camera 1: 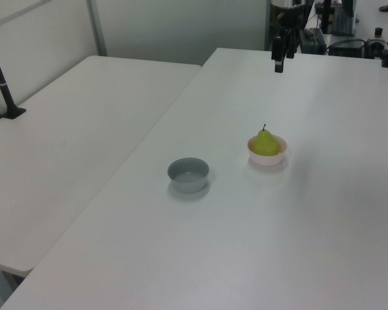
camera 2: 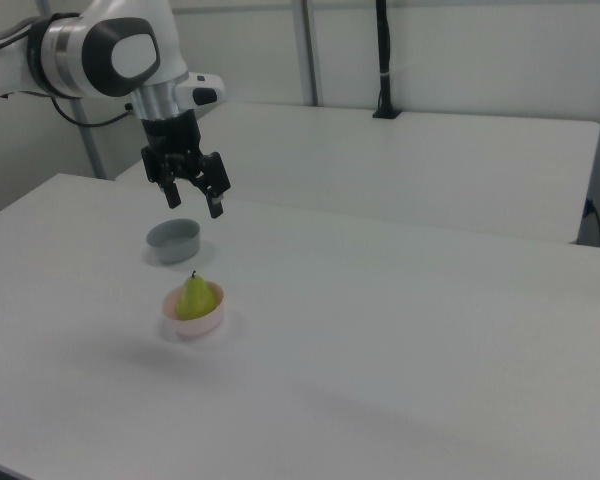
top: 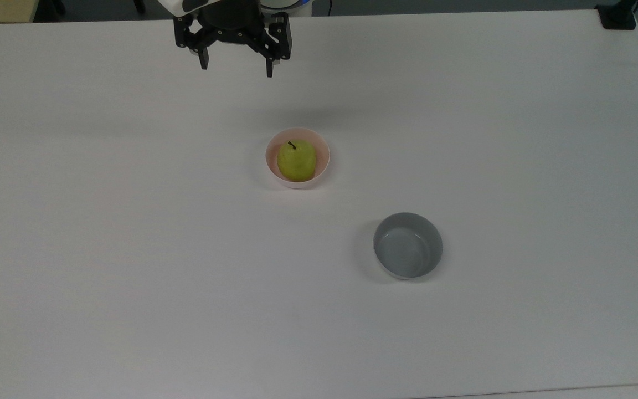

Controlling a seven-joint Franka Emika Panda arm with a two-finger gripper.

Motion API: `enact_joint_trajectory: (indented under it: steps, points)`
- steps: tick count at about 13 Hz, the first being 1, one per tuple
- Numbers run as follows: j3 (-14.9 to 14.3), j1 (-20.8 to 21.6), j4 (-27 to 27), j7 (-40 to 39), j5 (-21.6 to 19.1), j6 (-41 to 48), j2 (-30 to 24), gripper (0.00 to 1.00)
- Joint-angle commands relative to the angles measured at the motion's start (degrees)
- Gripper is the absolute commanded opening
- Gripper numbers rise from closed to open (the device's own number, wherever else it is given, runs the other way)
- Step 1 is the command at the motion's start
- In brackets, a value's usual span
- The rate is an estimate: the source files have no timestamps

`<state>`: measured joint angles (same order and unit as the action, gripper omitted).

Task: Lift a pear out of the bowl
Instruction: 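Move the open gripper over the pink bowl and lower toward the pear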

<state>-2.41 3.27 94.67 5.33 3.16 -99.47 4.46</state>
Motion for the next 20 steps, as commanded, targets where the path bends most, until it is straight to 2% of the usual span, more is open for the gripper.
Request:
enact_joint_trajectory:
  steps: [1, 6, 11, 15, 18, 20]
  points:
    - [-0.5, 0.3, 0.7, 0.2, -0.3, 0.9, -1.3, 1.00]
    - [-0.5, 0.4, 0.8, 0.2, -0.2, 0.8, -1.3, 1.00]
    - [0.1, 0.7, 3.1, -0.7, 0.1, -0.3, -1.3, 1.00]
    - [0.9, 1.3, 6.0, -7.9, 0.2, -1.6, -0.4, 1.00]
    - [2.9, 1.4, 11.5, -13.0, 0.3, -8.3, 0.1, 1.00]
    - [3.0, 3.0, 12.5, -15.1, 0.4, -11.3, 2.6, 1.00]
